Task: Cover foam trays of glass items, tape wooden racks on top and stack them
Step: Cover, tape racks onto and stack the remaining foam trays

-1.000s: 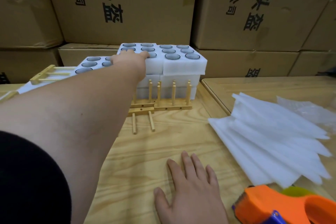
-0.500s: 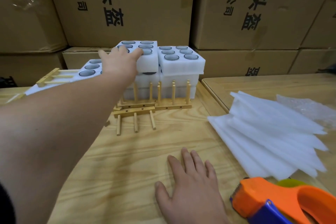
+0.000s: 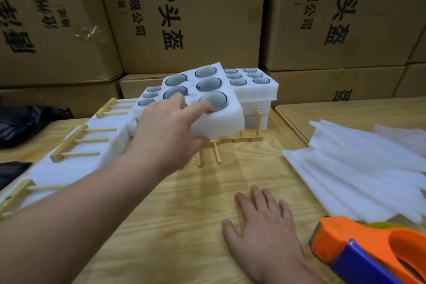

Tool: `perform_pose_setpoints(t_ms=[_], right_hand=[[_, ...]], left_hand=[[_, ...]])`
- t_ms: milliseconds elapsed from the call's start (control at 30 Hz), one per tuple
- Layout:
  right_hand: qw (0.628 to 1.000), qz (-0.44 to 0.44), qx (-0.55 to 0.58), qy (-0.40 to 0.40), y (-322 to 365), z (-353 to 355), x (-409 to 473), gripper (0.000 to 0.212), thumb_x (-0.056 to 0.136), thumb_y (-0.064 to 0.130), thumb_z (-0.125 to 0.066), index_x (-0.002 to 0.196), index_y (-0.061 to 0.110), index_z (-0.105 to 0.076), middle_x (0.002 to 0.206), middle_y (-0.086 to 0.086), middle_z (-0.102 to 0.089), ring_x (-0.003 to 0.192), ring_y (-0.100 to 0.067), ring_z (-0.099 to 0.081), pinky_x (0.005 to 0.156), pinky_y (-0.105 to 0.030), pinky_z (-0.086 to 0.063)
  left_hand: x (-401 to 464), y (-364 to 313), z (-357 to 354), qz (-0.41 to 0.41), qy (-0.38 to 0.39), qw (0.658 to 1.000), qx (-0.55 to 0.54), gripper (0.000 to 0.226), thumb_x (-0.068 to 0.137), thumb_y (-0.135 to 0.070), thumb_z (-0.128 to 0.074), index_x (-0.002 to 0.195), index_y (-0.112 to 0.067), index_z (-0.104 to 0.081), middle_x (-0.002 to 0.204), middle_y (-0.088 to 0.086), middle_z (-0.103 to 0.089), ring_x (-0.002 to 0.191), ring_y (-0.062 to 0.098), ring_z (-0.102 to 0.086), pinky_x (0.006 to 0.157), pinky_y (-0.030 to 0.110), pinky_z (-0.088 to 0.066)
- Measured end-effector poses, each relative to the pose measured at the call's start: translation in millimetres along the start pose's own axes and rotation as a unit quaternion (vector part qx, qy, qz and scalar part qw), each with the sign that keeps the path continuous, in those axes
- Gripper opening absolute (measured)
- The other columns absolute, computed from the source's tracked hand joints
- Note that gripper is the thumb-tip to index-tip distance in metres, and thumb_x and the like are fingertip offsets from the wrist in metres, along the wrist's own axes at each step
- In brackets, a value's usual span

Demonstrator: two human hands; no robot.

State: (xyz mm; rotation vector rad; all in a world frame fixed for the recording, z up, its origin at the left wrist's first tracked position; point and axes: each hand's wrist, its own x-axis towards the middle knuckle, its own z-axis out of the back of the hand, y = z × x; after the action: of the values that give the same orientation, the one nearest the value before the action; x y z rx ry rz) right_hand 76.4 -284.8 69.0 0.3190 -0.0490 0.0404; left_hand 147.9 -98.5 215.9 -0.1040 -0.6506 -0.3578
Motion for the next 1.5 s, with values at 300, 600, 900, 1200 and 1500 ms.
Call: perform_pose_setpoints(t_ms=[300, 600, 900, 1200, 1500], right_hand=[[1.0, 0.005, -0.019, 0.011, 0, 3, -2, 0.079, 0.081, 0.07, -0.022, 0.153, 0.037, -0.025, 0.168, 0.001, -0.015, 0.155, -0.022, -0.007, 0.122, -0.052, -0.007], [0.999, 0.015, -0.037, 0.018, -2, 6, -1, 0.056, 0.1, 0.05, -0.039, 0.152, 0.043, -0.019, 0.169, 0.001, -0.005, 0.156, -0.02, -0.002, 0.123, -0.048, -0.009], [0.998, -0.018, 0.052, -0.022, -6, 4, 3, 0.044, 0.104, 0.031, -0.028, 0.144, 0.035, -0.044, 0.166, 0.011, -0.022, 0.154, -0.008, -0.012, 0.125, -0.04, -0.006], [0.995, -0.028, 0.092, -0.028, -6, 4, 2, 0.04, 0.103, 0.037, -0.022, 0.118, 0.031, -0.059, 0.16, 0.01, -0.037, 0.151, -0.008, -0.023, 0.124, -0.039, -0.011], [0.996, -0.028, 0.076, -0.021, -4, 6, 1, 0.027, 0.103, 0.038, -0.025, 0.096, 0.033, -0.051, 0.146, 0.007, -0.051, 0.147, -0.01, -0.029, 0.122, -0.044, -0.019]], left_hand=[[-127, -36, 33, 0.003, 0.037, 0.997, -0.069, 0.057, 0.059, -0.057, -0.073, 0.111, -0.046, -0.054, 0.081, -0.011, -0.048, 0.071, 0.018, -0.062, 0.072, 0.042, -0.048], [-182, -44, 25, -0.02, 0.094, 0.994, -0.051, 0.057, 0.05, -0.05, -0.071, 0.105, -0.05, -0.056, 0.069, -0.007, -0.042, 0.058, 0.012, -0.054, 0.08, 0.051, -0.05], [-184, -27, 23, -0.07, 0.135, 0.988, -0.04, 0.062, 0.062, -0.078, -0.06, 0.118, -0.051, -0.05, 0.071, -0.024, -0.058, 0.067, -0.01, -0.062, 0.095, 0.041, -0.045], [-132, -36, 1, 0.057, 0.247, 0.962, -0.104, 0.066, 0.088, -0.079, -0.024, 0.15, -0.057, -0.022, 0.164, -0.023, -0.013, 0.152, 0.006, -0.01, 0.123, 0.038, -0.012], [-116, -36, -34, 0.052, 0.397, 0.914, -0.062, 0.068, 0.091, -0.08, -0.01, 0.152, -0.057, 0.01, 0.164, -0.016, 0.025, 0.151, 0.011, 0.027, 0.121, 0.054, 0.016]])
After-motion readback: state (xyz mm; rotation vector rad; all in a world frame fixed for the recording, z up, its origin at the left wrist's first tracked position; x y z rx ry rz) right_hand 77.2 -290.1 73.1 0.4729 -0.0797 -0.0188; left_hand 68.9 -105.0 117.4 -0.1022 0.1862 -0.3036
